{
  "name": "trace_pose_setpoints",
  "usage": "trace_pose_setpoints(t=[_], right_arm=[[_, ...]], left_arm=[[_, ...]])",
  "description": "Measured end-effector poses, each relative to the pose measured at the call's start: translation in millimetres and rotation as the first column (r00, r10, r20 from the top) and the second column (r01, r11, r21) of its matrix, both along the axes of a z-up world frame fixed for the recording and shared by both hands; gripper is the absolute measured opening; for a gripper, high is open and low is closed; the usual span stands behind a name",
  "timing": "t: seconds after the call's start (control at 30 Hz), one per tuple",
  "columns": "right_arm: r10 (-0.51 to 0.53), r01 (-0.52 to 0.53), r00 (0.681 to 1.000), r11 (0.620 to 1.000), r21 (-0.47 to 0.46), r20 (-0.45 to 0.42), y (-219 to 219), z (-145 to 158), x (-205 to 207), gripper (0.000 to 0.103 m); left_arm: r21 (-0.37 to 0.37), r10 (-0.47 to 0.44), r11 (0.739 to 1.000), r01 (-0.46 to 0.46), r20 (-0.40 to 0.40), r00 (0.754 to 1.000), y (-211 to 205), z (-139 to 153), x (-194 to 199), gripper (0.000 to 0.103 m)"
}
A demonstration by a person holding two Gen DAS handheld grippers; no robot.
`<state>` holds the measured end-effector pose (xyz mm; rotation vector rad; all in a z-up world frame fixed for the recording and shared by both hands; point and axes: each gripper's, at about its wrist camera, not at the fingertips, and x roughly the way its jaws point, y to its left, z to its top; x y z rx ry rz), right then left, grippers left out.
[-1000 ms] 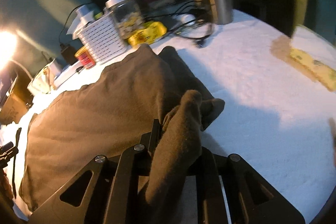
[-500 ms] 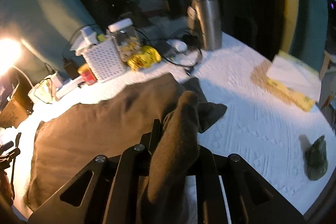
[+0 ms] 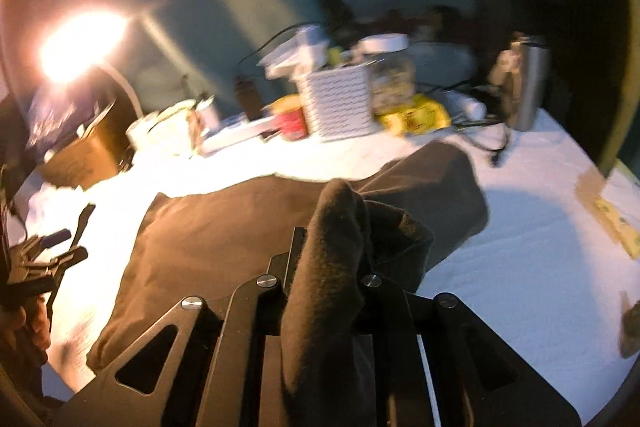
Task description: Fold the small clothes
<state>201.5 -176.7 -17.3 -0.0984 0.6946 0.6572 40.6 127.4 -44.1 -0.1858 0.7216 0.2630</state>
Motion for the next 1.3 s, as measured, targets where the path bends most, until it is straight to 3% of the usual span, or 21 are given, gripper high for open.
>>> trace_pose_setpoints(t=[0.33, 0.53, 0.73, 0.83, 0.93, 1.03, 1.3], right_arm=[[0.152, -0.154, 0.988, 0.985, -0.083, -0.031, 72, -29, -43, 0.012], [0.183, -0.192, 0.98, 0.973, -0.129, -0.074, 91, -47, -51, 0.012], [0.23, -0.247, 0.969, 0.937, -0.246, -0.094, 114, -63, -68, 0.013], [0.329, -0.35, 0.936, 0.9, -0.26, -0.124, 127, -65, -86, 0.013], [0.419, -0.438, 0.899, 0.848, -0.299, -0.126, 142, -66, -109, 0.034], [0.507, -0.534, 0.845, 0.802, -0.266, -0.169, 151, -66, -126, 0.036], [0.588, -0.606, 0.795, 0.761, -0.231, -0.148, 161, -57, -154, 0.041]], left_arm=[[-0.034, -0.002, 0.999, 0.003, 0.019, 1.0, 8, -6, -14, 0.09], [-0.051, 0.009, 0.999, -0.008, 0.022, 1.0, 14, -10, -21, 0.09], [-0.067, 0.035, 0.997, -0.033, 0.021, 0.999, 21, -12, -27, 0.09], [-0.085, 0.043, 0.996, -0.041, 0.02, 0.999, 26, -12, -29, 0.09], [-0.079, 0.048, 0.996, -0.046, 0.018, 0.999, 27, -11, -31, 0.09], [-0.074, 0.054, 0.996, -0.053, 0.017, 0.998, 29, -10, -34, 0.09], [-0.037, 0.083, 0.996, -0.083, 0.022, 0.996, 32, 1, -44, 0.09]])
